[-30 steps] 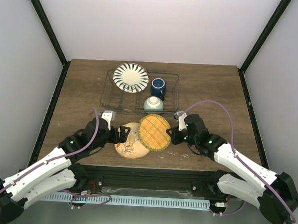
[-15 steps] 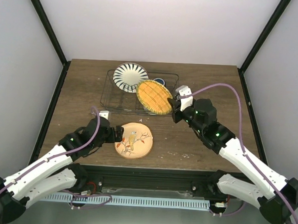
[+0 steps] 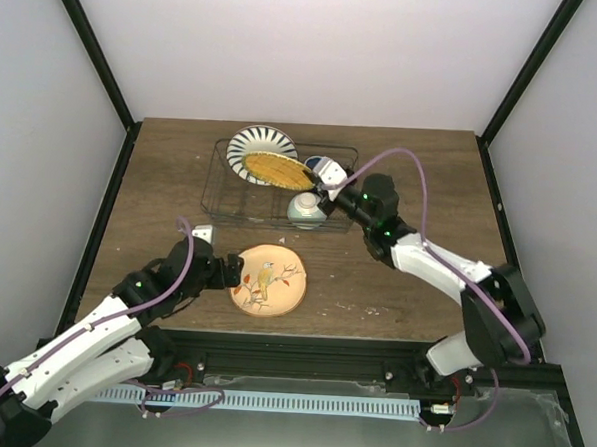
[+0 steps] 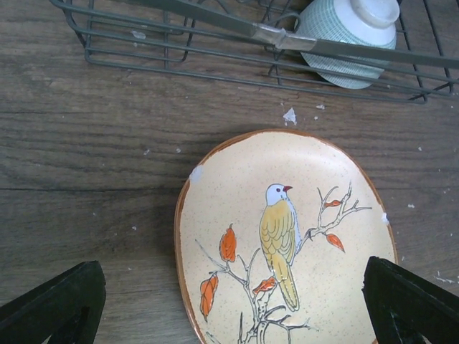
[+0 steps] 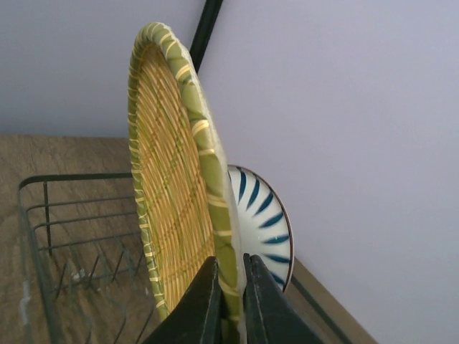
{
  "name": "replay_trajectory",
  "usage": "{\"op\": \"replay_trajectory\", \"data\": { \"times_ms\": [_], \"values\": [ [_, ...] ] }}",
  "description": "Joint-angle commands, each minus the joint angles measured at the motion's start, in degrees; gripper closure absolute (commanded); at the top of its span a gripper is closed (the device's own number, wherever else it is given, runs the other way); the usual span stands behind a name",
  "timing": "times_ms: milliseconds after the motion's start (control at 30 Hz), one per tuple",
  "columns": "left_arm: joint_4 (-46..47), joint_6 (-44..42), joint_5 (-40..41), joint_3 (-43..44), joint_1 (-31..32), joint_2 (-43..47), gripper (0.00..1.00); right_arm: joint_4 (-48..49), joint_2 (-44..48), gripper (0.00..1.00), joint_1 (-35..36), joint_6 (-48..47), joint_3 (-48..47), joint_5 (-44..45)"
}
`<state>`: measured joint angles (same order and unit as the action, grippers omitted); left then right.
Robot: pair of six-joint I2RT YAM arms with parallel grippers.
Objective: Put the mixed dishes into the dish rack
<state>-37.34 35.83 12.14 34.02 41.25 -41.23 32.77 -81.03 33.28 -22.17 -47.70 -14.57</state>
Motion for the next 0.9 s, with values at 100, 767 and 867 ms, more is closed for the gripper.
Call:
{"op": "replay_trajectory", "data": {
  "times_ms": [100, 767, 867],
  "values": [
    [1.43, 0.07, -0.86, -2.51, -0.97, 2.21, 0.0, 9.63, -11.1, 0.99, -1.3, -9.92, -13.31, -9.42],
    [2.68, -0.86, -0.12, -2.7, -2.48, -0.93, 0.0, 5.58, -28.19, 0.99, -1.85, -14.64, -22.92, -10.31],
    [2.71, -1.15, -0.1, -2.56, -2.54, -1.04, 0.0, 5.73, -29.41, 0.99, -1.88, -14.65, -23.07, -10.11]
  ]
}}
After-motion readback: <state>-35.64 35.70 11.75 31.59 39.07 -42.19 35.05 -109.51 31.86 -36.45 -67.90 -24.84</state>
